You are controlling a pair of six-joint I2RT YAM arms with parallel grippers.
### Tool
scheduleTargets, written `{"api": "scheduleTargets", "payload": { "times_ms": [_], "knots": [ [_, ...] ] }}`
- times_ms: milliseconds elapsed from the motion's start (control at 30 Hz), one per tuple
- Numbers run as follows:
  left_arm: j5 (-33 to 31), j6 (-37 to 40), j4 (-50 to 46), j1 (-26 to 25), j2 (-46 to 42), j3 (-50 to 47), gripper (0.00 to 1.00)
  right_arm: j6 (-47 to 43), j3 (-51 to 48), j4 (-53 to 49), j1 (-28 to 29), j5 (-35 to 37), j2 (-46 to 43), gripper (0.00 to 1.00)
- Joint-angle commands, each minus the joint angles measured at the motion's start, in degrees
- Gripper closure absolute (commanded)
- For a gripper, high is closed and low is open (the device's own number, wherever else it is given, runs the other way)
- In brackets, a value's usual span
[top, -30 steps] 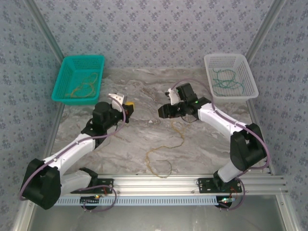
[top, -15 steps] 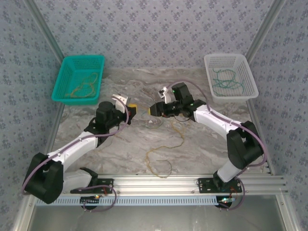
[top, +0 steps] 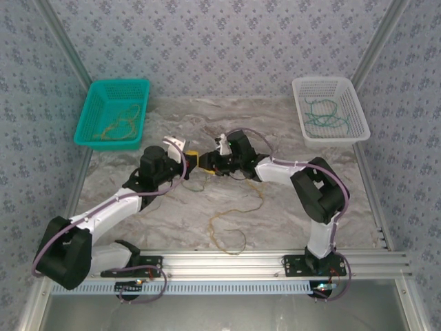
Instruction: Untangle the cables
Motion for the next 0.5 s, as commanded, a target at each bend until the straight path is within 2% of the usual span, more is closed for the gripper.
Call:
{"api": "scheduleTargets", "payload": {
  "times_ms": [0,167,267,400,467],
  "knots": [
    [-0.3,-0.25,0.48,-0.28,-1.6,-0.09,1.0,3.88,-0.17,5.81,-0.24,3.73,0.16,0.6],
    [-1.14,-0.25,-0.32,-0.22,-2.24,-0.04,1.0,1.04,-0.24,0.37,-0.96,4.53,-1.19,0.55],
    [-1.92,-0.38,-0.94,-0.29,-2.83,-0.01,1.0,-3.26,-0.6,-6.7,-1.25,8.84,-3.74,0.54],
    [-2.81,-0.47,-0.93,-0.24,-3.7,-0.72,1.0,-10.63,2.05,-16.61,-2.4,11.05,-5.19,0.53],
    [-2.63,-0.22,-1.45,-0.26,-3.89,-0.74,1.0,-13.64,2.54,-16.77,-3.19,7.62,-6.07,0.52]
  ]
}}
